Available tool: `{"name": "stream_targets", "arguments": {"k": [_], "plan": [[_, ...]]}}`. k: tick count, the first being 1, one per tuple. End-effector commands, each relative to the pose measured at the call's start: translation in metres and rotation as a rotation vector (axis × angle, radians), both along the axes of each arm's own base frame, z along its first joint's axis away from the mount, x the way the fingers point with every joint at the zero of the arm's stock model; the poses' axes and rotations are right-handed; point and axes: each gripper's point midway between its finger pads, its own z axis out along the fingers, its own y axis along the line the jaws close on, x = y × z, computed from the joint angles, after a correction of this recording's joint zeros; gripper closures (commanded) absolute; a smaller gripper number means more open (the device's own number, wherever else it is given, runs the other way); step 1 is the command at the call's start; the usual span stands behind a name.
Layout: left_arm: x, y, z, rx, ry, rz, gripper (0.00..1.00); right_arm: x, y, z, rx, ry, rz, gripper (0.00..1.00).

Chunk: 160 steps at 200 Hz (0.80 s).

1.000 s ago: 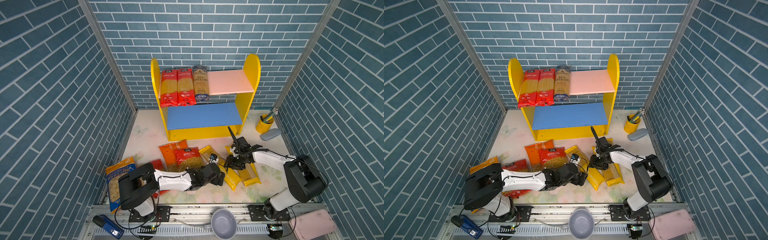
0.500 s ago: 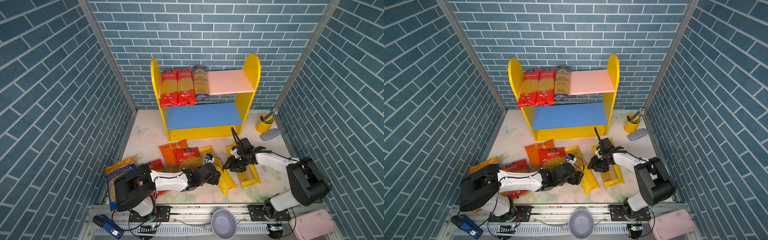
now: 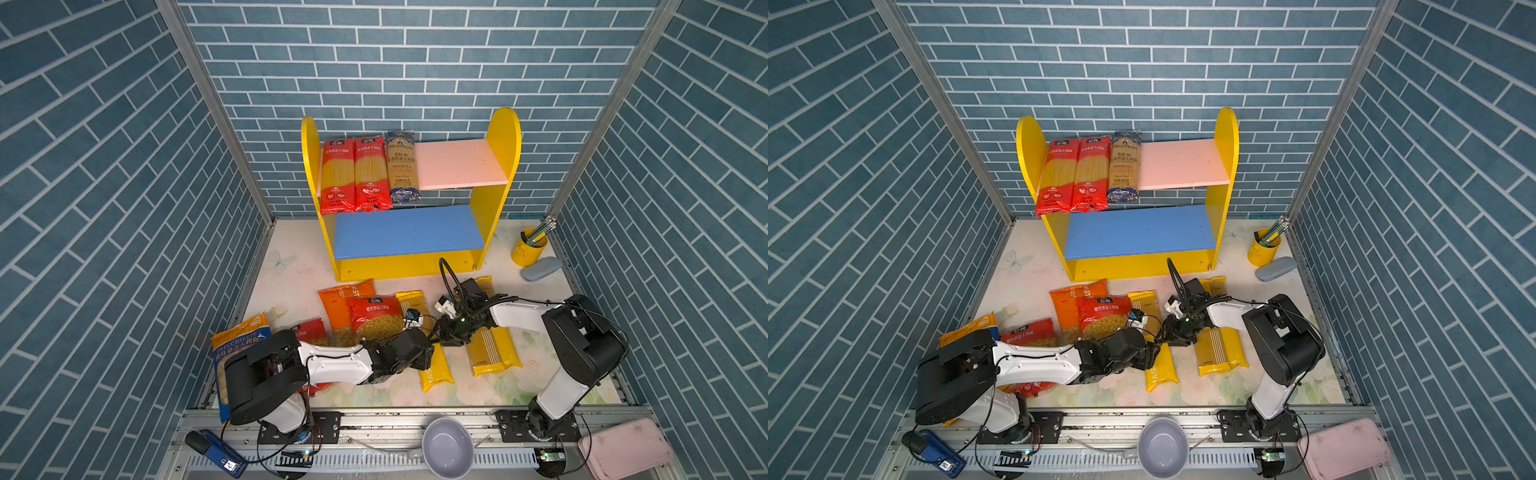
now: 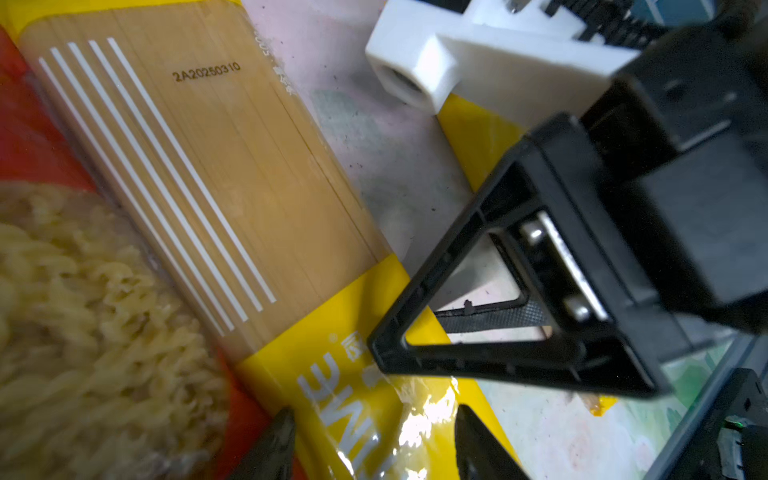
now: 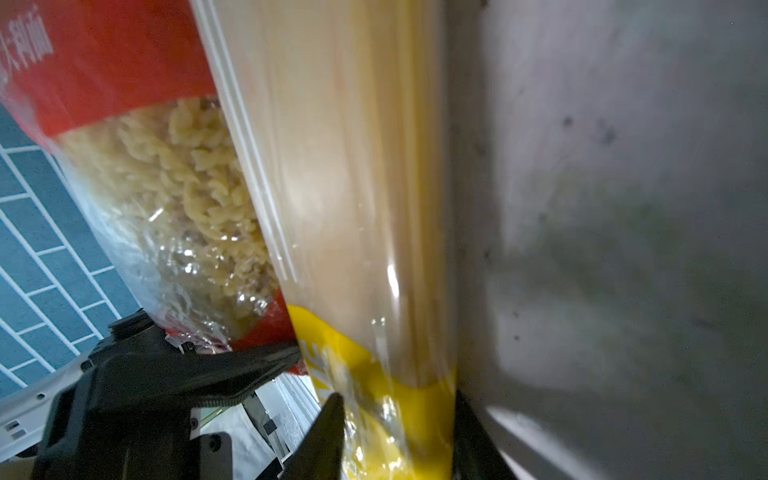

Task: Place and organize the pasta boxes and bags onto the shelf
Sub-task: 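Grasp the yellow PASTATIME pack with the right gripper while the left gripper shifts, then lift the PASTATIME pack upright with the right gripper while the left gripper approaches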

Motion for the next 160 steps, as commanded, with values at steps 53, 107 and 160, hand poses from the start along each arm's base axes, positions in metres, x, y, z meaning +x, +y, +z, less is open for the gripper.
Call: {"name": "stream_targets", "arguments": {"k": [53, 107, 160], "plan": [[0.000, 0.018, 0.042, 0.040, -0.051, -0.024, 0.38, 0.018, 0.015, 0.030, 0.150, -0.072, -0.132, 0.87], [0.020, 0.050, 0.088, -0.060, -0.107, 0.058, 0.37, 0.024, 0.003, 0.075, 0.154, -0.152, -0.198, 0.96], [0.029, 0.059, 0.113, -0.176, -0.133, 0.101, 0.28, 0.025, -0.002, 0.104, 0.158, -0.209, -0.202, 1.00]]}}
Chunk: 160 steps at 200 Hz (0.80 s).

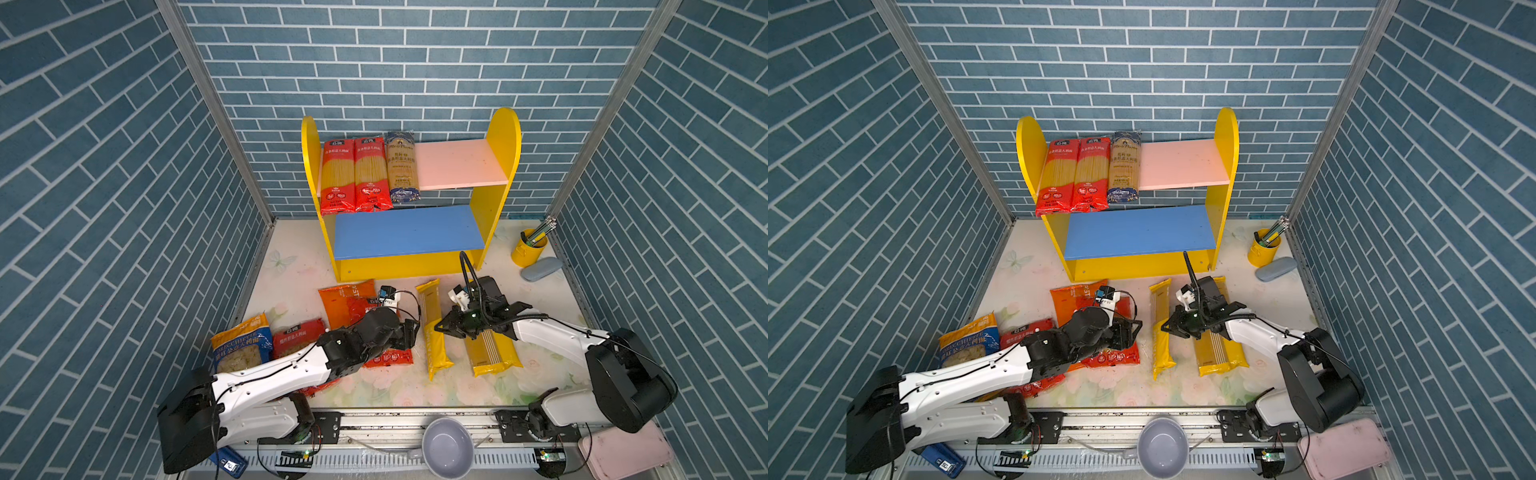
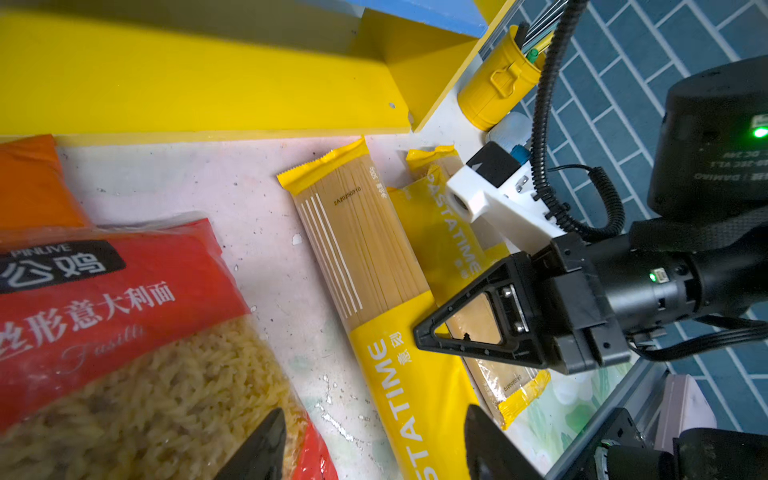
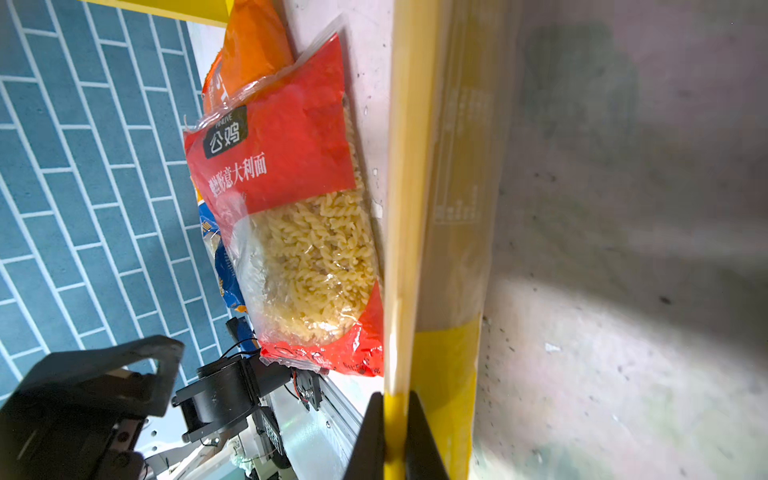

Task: Place and organize the pasta boxes and bags onto the shelf
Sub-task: 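Lift the PASTATIME pack upright with the right gripper while the left gripper approaches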

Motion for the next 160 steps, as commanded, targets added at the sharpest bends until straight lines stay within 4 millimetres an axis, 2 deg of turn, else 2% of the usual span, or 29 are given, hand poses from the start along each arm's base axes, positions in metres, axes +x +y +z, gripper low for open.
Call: {"name": "stream_targets", "arguments": {"k": [1, 30, 54, 81, 106, 160], "plan": [[0.002, 0.009, 0.001, -0.032, 0.002, 0.016, 0.28, 0.011, 0.010, 0.045, 0.072, -0.112, 0.019, 1.00], [0.009, 0.017, 0.008, -0.100, 0.000, 0.051, 0.27, 0.017, 0.010, 0.055, 0.074, -0.147, 0.009, 1.00], [0.009, 0.016, 0.009, -0.117, 0.003, 0.050, 0.25, 0.021, 0.013, 0.071, 0.111, -0.188, -0.004, 1.00], [0.011, 0.014, 0.013, -0.228, 0.028, 0.059, 0.14, 0.021, 0.015, 0.103, 0.166, -0.267, -0.003, 1.00], [0.021, 0.016, 0.029, -0.383, 0.033, 0.074, 0.07, 0.021, 0.015, 0.136, 0.215, -0.354, -0.004, 1.00], [0.037, -0.004, 0.062, -0.567, 0.008, 0.035, 0.00, 0.013, 0.023, 0.205, 0.326, -0.497, 0.029, 1.00]]}}
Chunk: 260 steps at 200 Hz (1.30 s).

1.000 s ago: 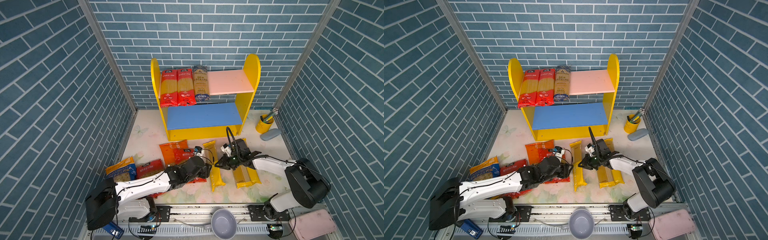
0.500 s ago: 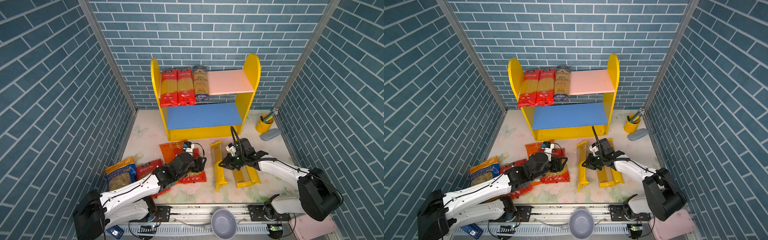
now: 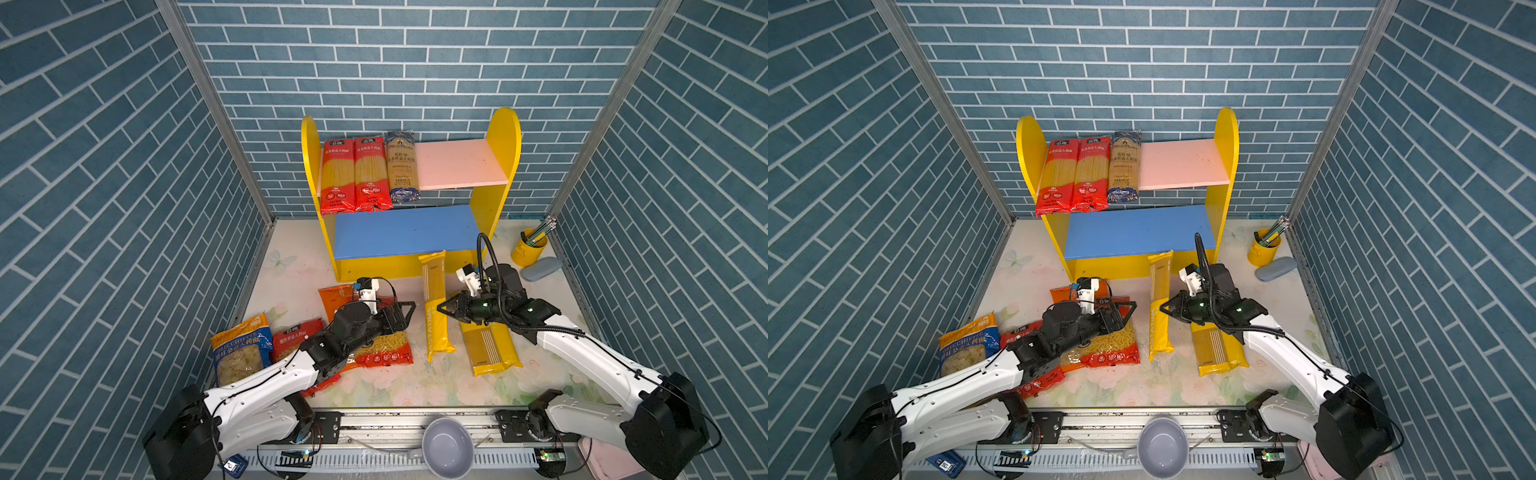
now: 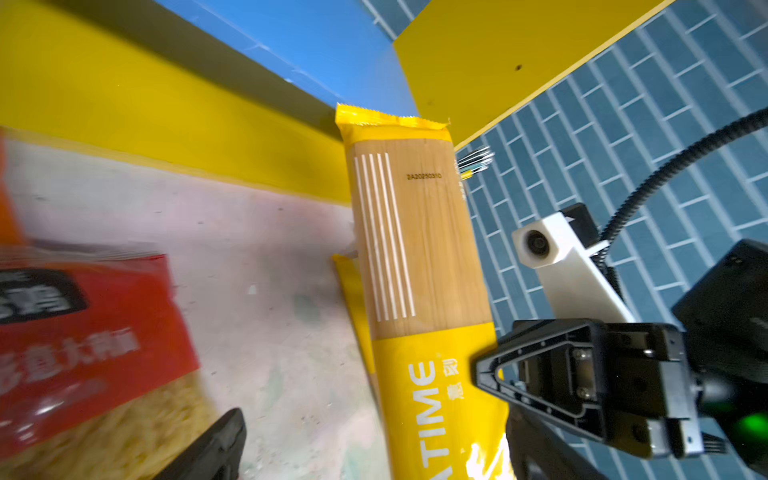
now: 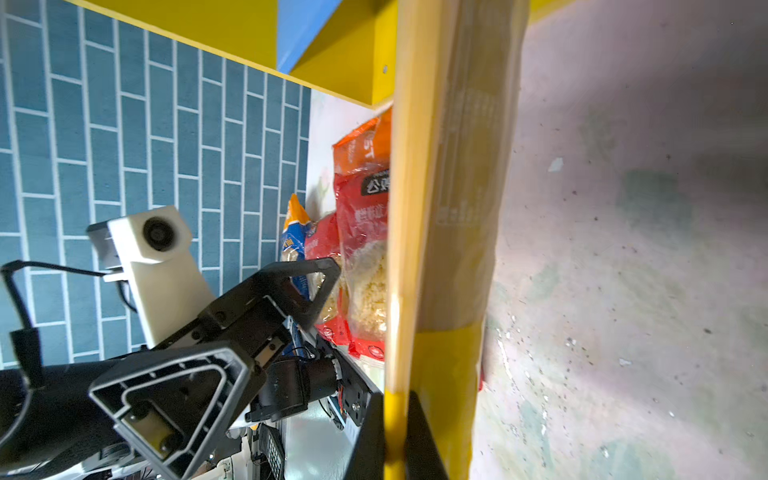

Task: Place and organize the pasta boxes and bags onto the shelf
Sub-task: 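Lift the PASTATIME pack upright with the right gripper while the left gripper approaches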

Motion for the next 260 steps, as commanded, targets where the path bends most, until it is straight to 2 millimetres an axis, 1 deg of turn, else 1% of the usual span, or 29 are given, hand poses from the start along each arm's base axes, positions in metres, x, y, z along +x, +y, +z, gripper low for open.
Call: {"name": "stream_targets", "arguments": {"k": [1, 25, 42, 53, 75, 95, 116, 134, 153, 167, 192, 208, 227, 237, 239, 241, 260], "plan": [[0.007, -0.016, 0.029, -0.147, -0.039, -0.036, 0.00, 0.003, 0.018, 0.096, 0.181, -0.246, 0.060, 1.00], [0.013, -0.026, 0.043, -0.215, -0.070, -0.061, 0.00, -0.009, 0.026, 0.129, 0.235, -0.297, 0.112, 1.00], [0.016, -0.033, 0.057, -0.256, -0.096, -0.086, 0.00, -0.020, 0.029, 0.145, 0.266, -0.325, 0.148, 1.00], [0.017, -0.036, 0.067, -0.279, -0.113, -0.097, 0.00, -0.025, 0.028, 0.151, 0.281, -0.331, 0.162, 1.00], [0.020, -0.035, 0.081, -0.329, -0.142, -0.104, 0.00, -0.034, 0.026, 0.159, 0.322, -0.336, 0.184, 1.00], [0.019, -0.034, 0.098, -0.370, -0.180, -0.122, 0.01, -0.041, 0.024, 0.162, 0.342, -0.331, 0.193, 1.00], [0.018, -0.037, 0.109, -0.373, -0.203, -0.141, 0.04, -0.046, 0.023, 0.168, 0.370, -0.330, 0.210, 1.00], [0.018, -0.039, 0.118, -0.385, -0.219, -0.159, 0.08, -0.051, 0.023, 0.169, 0.388, -0.319, 0.224, 1.00], [0.015, -0.043, 0.131, -0.404, -0.245, -0.192, 0.14, -0.053, 0.023, 0.164, 0.399, -0.300, 0.233, 1.00], [0.013, -0.046, 0.140, -0.411, -0.262, -0.213, 0.20, -0.052, 0.023, 0.159, 0.398, -0.285, 0.231, 1.00], [0.011, -0.047, 0.143, -0.404, -0.271, -0.228, 0.33, -0.050, 0.022, 0.155, 0.401, -0.274, 0.221, 1.00], [0.010, -0.046, 0.144, -0.404, -0.276, -0.228, 0.45, -0.048, 0.021, 0.151, 0.398, -0.265, 0.214, 1.00], [0.009, -0.046, 0.149, -0.403, -0.287, -0.235, 0.50, -0.048, 0.020, 0.149, 0.400, -0.261, 0.212, 1.00], [0.008, -0.047, 0.147, -0.393, -0.287, -0.241, 0.53, -0.047, 0.019, 0.147, 0.394, -0.259, 0.205, 1.00], [0.008, -0.048, 0.155, -0.402, -0.301, -0.244, 0.54, -0.047, 0.019, 0.147, 0.392, -0.260, 0.204, 1.00], [0.008, -0.048, 0.158, -0.403, -0.306, -0.246, 0.55, -0.047, 0.018, 0.146, 0.391, -0.260, 0.203, 1.00], [0.007, -0.050, 0.163, -0.398, -0.312, -0.252, 0.62, -0.046, 0.014, 0.144, 0.385, -0.267, 0.183, 1.00]]}}
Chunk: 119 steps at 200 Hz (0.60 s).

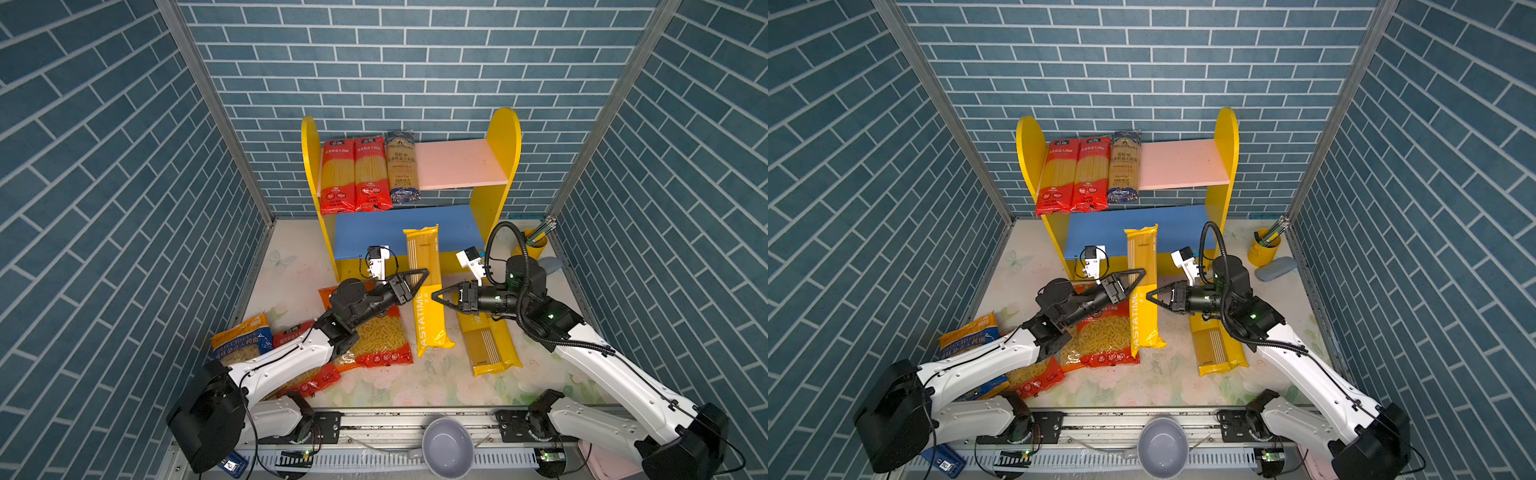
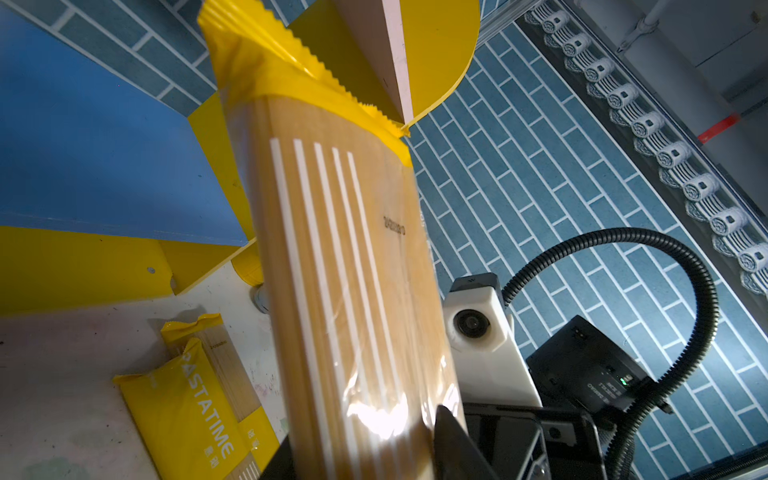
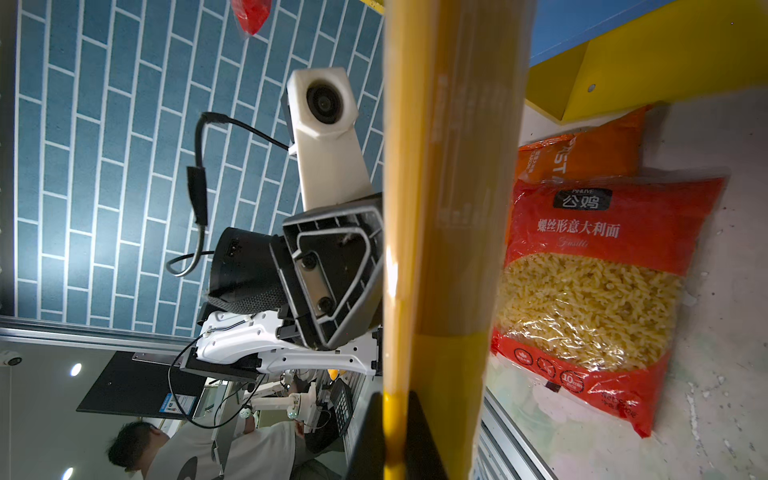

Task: Place and organize the pasta boxes and bags onto the shelf
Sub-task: 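Lift the PASTATIME pack upright with the right gripper while the left gripper approaches, then grasp the top of the upright pack with the left gripper above the right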

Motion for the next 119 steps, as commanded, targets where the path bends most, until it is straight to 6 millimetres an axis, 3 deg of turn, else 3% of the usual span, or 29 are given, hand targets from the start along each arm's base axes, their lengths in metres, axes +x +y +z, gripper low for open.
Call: {"name": "stream_targets", "arguments": {"k": [1, 50, 119], "plan": [[-0.015, -0.007, 0.044, -0.049, -0.124, -0.065, 0.62, -0.006, -0.004, 0.033, 0.099, -0.134, 0.008, 1.00], [-0.027, -0.032, 0.059, -0.031, -0.157, -0.124, 0.77, -0.007, -0.014, 0.026, 0.057, -0.160, -0.037, 0.97], [-0.039, -0.046, 0.099, 0.001, -0.252, -0.157, 1.00, -0.012, -0.024, 0.031, 0.037, -0.230, -0.069, 0.80]]}}
